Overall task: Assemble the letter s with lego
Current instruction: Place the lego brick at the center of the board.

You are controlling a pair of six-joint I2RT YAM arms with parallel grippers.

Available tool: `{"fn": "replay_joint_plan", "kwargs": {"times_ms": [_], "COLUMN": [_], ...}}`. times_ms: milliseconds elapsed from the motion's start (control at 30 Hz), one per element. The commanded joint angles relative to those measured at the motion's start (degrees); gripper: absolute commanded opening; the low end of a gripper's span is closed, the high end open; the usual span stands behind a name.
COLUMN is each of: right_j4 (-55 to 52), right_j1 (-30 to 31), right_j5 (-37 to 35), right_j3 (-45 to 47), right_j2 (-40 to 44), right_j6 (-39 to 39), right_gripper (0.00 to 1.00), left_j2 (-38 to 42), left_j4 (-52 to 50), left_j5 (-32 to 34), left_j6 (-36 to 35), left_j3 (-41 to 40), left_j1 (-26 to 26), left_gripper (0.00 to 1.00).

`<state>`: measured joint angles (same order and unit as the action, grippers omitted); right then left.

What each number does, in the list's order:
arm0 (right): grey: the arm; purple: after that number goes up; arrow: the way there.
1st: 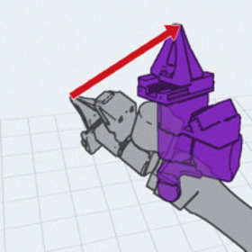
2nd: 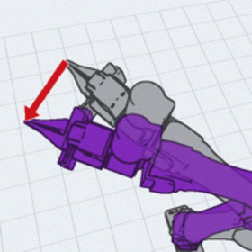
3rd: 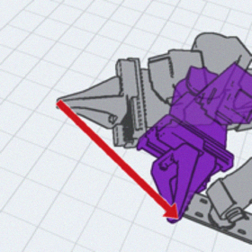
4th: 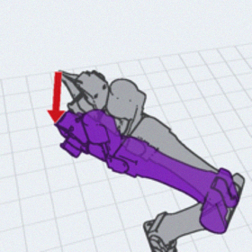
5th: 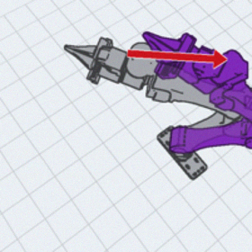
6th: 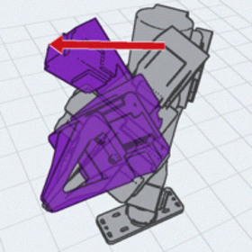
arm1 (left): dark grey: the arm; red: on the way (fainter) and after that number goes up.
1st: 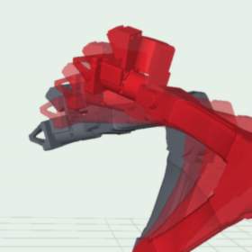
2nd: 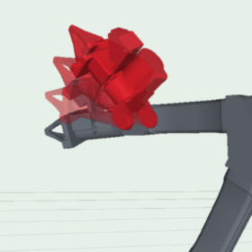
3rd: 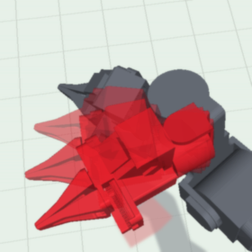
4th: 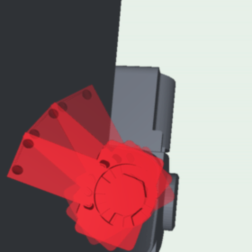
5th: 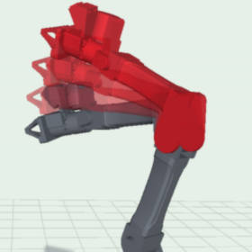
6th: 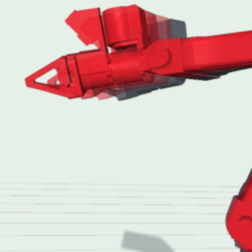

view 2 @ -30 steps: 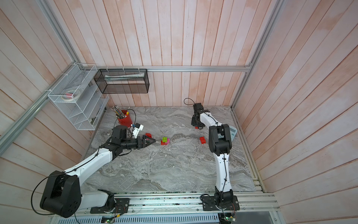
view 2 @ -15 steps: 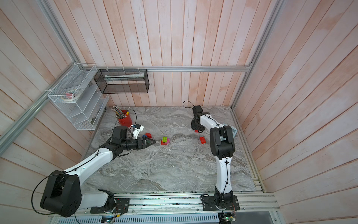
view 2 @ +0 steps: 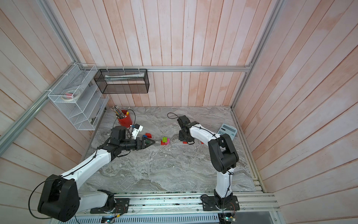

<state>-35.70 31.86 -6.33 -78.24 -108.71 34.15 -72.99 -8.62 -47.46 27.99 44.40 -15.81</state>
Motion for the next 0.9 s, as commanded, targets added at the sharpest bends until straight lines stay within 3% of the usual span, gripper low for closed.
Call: {"fn": "replay_joint_plan", "kwargs": {"times_ms": [0, 400, 867], "right_j4": [-0.7, 0.0, -1.3], "right_j1": [3.5, 12.7, 16.4], "right_j5": [-0.7, -1.2, -3.3], "right_j3": [2.3, 4.0, 1.0], "right_j2": [2.1, 0.0, -4.1], "right_j6": [7.4, 14.7, 15.9], "right_gripper": [0.30, 0.31, 0.34], "left_j2": [2.1, 7.1, 9.0], "left_j4": [-1.2, -4.7, -6.1], "left_j5": [0.8, 0.9, 0.0], "left_j6": [-1.4, -2.6, -3.7], "left_j3": [-2.1, -4.8, -6.5], "left_j1": [0.3, 1.7, 3.4], "left_gripper": [1.00, 1.00, 1.00]}}
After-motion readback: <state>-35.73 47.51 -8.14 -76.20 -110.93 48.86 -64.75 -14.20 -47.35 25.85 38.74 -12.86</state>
